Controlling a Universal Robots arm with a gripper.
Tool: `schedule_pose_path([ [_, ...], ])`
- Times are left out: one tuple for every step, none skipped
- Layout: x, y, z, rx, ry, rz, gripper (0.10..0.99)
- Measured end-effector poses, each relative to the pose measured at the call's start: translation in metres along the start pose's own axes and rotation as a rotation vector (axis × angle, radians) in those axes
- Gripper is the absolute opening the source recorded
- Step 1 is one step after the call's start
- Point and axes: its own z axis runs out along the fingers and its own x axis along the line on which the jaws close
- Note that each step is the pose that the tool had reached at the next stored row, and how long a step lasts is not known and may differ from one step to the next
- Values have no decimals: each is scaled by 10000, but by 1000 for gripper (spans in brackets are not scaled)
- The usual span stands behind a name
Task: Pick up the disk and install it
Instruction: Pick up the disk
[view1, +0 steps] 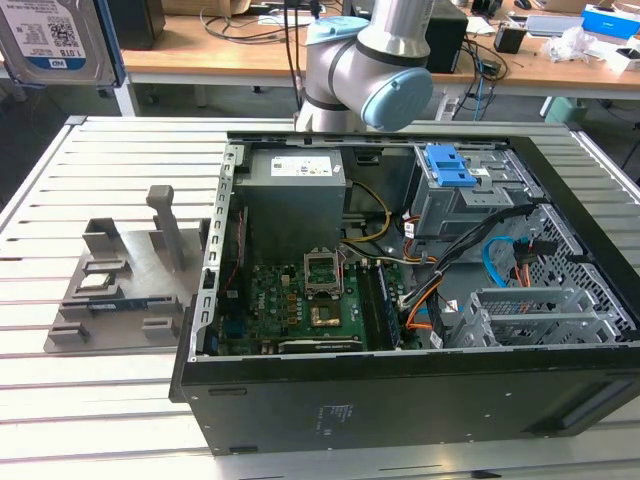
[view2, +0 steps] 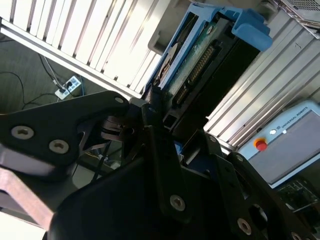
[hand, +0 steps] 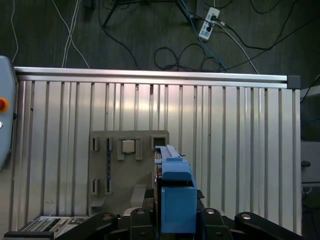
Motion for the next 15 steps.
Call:
schedule_pose_path([
  [0,0,-17,-3,0,0,365],
  [-1,0,-40,-7,0,1,365],
  [-1,0,-58,-9,0,1,365],
  [-1,1,-81,-13,0,0,365],
  [-2,1,-98,-16,0,1,365],
  [-2,2,-130,-20,0,0,365],
  [-3,3,-166,-25,0,1,365],
  [-4,3,-186,-28,0,1,365],
  [-4,4,-204,-30,0,1,365],
  [-5,4,-248,-37,-1,1,365],
  [-5,5,-283,-41,-1,1,365],
  [-6,6,-311,-45,-1,1,365],
  [-7,7,-328,-47,-1,1,365],
  [-7,9,-366,-51,-1,1,365],
  [-7,8,-370,-52,-1,1,365],
])
